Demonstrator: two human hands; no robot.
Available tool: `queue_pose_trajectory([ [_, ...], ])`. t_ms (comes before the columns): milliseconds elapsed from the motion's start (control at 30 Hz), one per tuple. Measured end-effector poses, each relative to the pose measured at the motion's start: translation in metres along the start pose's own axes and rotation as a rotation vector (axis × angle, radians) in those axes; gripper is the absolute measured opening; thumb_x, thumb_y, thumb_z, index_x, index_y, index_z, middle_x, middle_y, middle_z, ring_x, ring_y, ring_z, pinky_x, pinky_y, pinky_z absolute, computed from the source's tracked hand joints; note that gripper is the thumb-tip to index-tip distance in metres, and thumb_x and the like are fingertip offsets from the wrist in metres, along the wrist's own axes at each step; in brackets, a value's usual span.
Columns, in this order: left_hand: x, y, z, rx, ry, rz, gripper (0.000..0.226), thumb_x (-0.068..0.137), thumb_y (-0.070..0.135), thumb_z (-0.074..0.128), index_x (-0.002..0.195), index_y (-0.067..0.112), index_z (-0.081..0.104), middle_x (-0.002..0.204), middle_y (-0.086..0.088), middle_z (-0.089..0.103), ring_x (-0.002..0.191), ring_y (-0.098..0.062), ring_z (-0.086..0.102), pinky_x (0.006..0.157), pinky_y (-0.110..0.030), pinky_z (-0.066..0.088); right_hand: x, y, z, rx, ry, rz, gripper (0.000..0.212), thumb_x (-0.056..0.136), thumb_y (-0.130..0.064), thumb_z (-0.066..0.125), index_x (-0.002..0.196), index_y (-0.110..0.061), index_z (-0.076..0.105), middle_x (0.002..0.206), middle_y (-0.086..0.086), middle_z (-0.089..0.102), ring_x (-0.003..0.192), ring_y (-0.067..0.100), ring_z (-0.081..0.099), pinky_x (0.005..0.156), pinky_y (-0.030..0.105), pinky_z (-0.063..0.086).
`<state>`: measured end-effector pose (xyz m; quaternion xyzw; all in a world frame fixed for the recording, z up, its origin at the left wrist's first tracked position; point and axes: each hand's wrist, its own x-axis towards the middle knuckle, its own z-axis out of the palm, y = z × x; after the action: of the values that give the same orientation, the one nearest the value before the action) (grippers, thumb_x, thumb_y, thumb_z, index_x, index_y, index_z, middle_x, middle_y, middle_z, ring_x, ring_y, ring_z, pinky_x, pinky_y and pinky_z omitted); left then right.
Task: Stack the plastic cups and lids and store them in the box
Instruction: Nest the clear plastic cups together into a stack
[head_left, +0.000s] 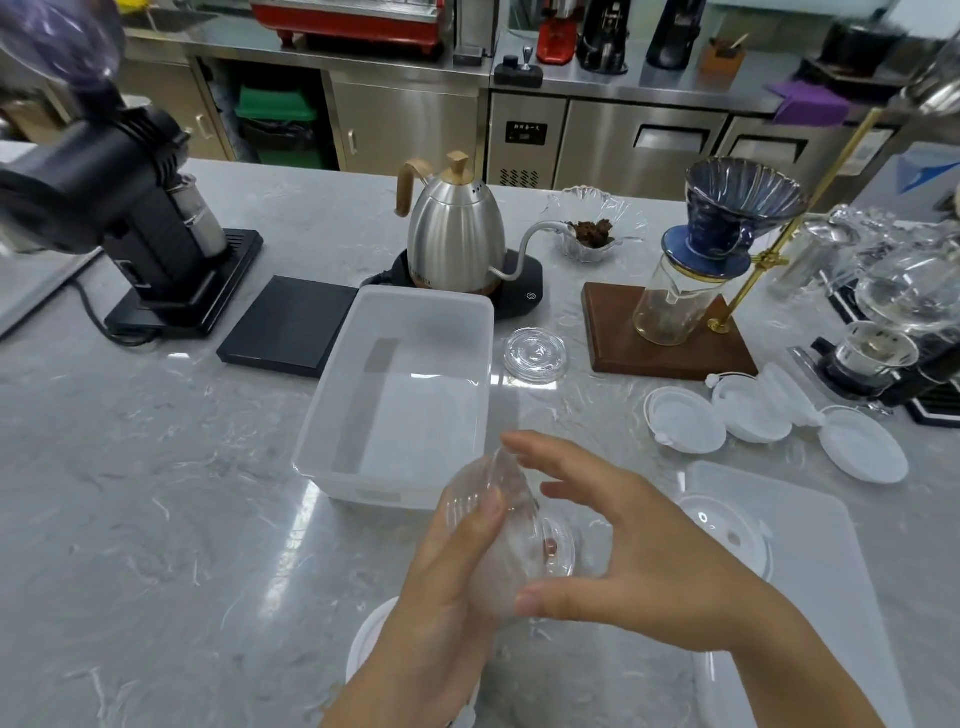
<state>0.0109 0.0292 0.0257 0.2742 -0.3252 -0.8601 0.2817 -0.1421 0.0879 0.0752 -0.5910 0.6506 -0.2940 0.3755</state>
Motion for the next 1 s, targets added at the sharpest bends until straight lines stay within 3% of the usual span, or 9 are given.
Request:
queue_pose_trajectory([
  [233, 0.0, -0.004, -0.003, 0.065, 0.04, 0.053, 0.099, 0.059, 0.049, 0.092, 0.141, 0.014, 0.049, 0.145, -0.026, 0.051, 0.135, -0.04, 0.052, 0.111, -0.069, 0.035, 0.003, 0.0, 0.006, 0.035, -0.021, -0.036, 0.094, 0.065, -0.035, 0.091, 0.142, -0.048, 0.038, 0.143, -0.017, 0.05, 0.13, 0.006, 0.052, 0.109, 0.034, 0.044],
  [367, -0.001, -0.003, 0.001, 0.129, 0.024, 0.081, 0.103, 0.05, 0.058, 0.092, 0.138, 0.024, 0.05, 0.136, -0.01, 0.062, 0.127, -0.03, 0.061, 0.104, -0.061, 0.048, 0.002, -0.001, 0.006, 0.066, -0.007, -0.039, 0.09, 0.065, -0.026, 0.091, 0.138, -0.048, 0.043, 0.137, -0.019, 0.055, 0.13, 0.0, 0.05, 0.105, 0.023, 0.044],
  [500, 0.0, -0.005, 0.002, 0.165, 0.0, 0.107, 0.085, 0.055, 0.051, 0.091, 0.13, 0.05, 0.052, 0.132, -0.001, 0.064, 0.121, -0.034, 0.063, 0.091, -0.051, 0.057, 0.001, -0.003, 0.006, 0.183, -0.002, -0.009, 0.084, 0.066, -0.01, 0.089, 0.13, -0.047, 0.051, 0.128, -0.022, 0.06, 0.12, -0.005, 0.056, 0.091, 0.013, 0.052],
  [633, -0.001, -0.006, -0.001, 0.162, -0.021, 0.112, 0.074, 0.062, 0.036, 0.079, 0.13, 0.051, 0.054, 0.139, -0.009, 0.055, 0.119, -0.041, 0.059, 0.092, -0.053, 0.056, 0.0, -0.002, 0.005, 0.2, 0.001, -0.012, 0.084, 0.064, -0.008, 0.09, 0.13, -0.043, 0.052, 0.123, -0.024, 0.062, 0.114, -0.006, 0.06, 0.087, 0.007, 0.048],
  [767, -0.001, -0.001, -0.001, 0.059, -0.035, 0.083, 0.071, 0.061, 0.031, 0.078, 0.129, 0.04, 0.06, 0.141, -0.022, 0.05, 0.114, -0.036, 0.061, 0.097, -0.061, 0.051, 0.0, -0.001, 0.004, 0.194, -0.009, -0.019, 0.089, 0.063, -0.013, 0.092, 0.132, -0.047, 0.048, 0.128, -0.032, 0.056, 0.118, -0.013, 0.054, 0.084, 0.0, 0.042],
  [833, 0.0, 0.0, -0.001, 0.057, -0.011, 0.085, 0.071, 0.06, 0.031, 0.08, 0.129, 0.035, 0.061, 0.135, -0.025, 0.053, 0.113, -0.037, 0.063, 0.094, -0.059, 0.054, 0.001, 0.0, 0.003, 0.197, -0.03, -0.035, 0.089, 0.063, -0.016, 0.092, 0.133, -0.048, 0.046, 0.131, -0.035, 0.053, 0.123, -0.014, 0.05, 0.089, 0.0, 0.039],
  [933, 0.002, 0.003, -0.002, 0.004, 0.004, 0.08, 0.081, 0.05, 0.039, 0.094, 0.124, 0.03, 0.064, 0.121, -0.02, 0.061, 0.105, -0.035, 0.065, 0.085, -0.053, 0.056, 0.008, 0.008, 0.0, 0.239, -0.08, -0.059, 0.089, 0.065, -0.036, 0.089, 0.141, -0.041, 0.043, 0.143, -0.025, 0.049, 0.136, -0.004, 0.043, 0.105, 0.012, 0.036],
  [1000, 0.004, 0.006, -0.003, -0.043, 0.009, 0.064, 0.088, 0.042, 0.044, 0.097, 0.122, 0.029, 0.064, 0.117, -0.019, 0.062, 0.1, -0.033, 0.064, 0.079, -0.051, 0.055, 0.022, 0.021, -0.005, 0.28, 0.006, -0.043, 0.082, 0.07, -0.05, 0.081, 0.142, -0.032, 0.046, 0.144, -0.015, 0.053, 0.137, 0.003, 0.046, 0.113, 0.024, 0.035],
])
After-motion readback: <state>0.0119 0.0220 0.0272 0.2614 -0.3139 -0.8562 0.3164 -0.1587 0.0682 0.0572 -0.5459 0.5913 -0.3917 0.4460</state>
